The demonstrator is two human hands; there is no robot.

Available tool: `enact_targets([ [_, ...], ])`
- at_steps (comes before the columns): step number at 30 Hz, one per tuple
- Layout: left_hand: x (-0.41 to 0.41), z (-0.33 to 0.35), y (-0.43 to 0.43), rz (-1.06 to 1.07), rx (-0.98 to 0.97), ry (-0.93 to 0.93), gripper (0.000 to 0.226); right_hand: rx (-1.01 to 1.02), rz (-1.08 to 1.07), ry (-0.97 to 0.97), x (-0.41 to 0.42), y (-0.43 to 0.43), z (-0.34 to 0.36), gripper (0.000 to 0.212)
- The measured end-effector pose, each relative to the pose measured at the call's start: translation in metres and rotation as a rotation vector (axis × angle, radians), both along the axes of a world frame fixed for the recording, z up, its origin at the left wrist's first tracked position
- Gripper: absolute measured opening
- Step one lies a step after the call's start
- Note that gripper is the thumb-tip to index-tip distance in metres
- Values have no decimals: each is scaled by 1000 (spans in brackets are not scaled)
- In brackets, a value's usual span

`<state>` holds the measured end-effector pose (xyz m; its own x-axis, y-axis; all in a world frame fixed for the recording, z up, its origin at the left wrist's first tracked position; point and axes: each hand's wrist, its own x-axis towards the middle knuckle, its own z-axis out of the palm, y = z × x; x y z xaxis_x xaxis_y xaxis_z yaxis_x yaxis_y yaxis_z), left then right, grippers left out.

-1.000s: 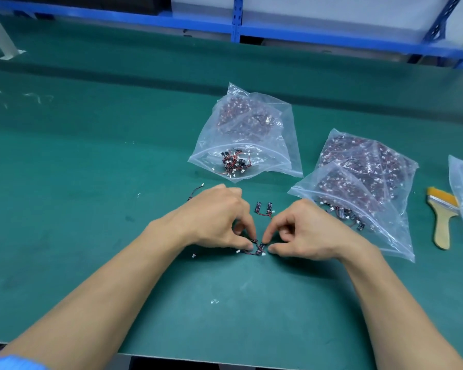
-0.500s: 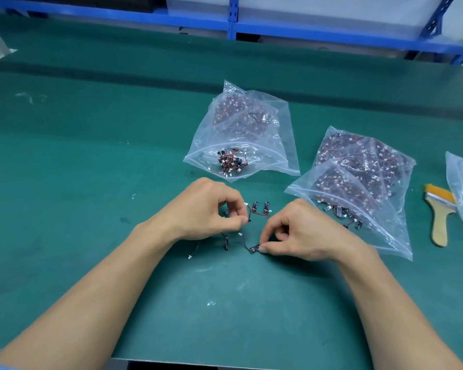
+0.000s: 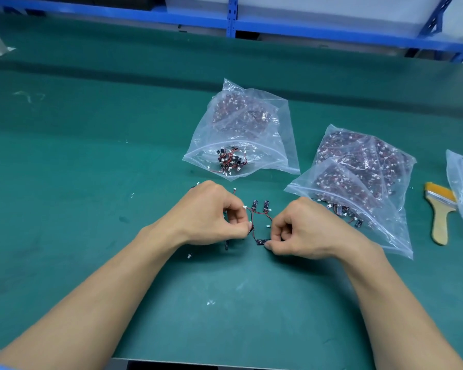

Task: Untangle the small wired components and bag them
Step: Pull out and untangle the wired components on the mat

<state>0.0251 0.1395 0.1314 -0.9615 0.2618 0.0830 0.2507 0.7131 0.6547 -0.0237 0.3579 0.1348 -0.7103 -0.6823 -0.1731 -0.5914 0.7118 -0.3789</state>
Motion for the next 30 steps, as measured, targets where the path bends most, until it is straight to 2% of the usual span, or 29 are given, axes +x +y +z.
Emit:
enact_targets([
  [4,0,-1,2,-13,-48,-9,17,-62,-7,22,1,-1,0,29],
  [7,0,-3,1,-14,-64,-3,17,-127,12,38,2,-5,1,22],
  [16,-1,-7,5,-54,-176,48,25,-94,-24,29,0,0,-4,27],
  [24,-4,-8,-4,-24,-116,84,28,-467,-221,-146,-9,6,-10,43],
  [30,-8,-6,-20,33,31,175,35,-642,-359,-137,-19,9,-18,46],
])
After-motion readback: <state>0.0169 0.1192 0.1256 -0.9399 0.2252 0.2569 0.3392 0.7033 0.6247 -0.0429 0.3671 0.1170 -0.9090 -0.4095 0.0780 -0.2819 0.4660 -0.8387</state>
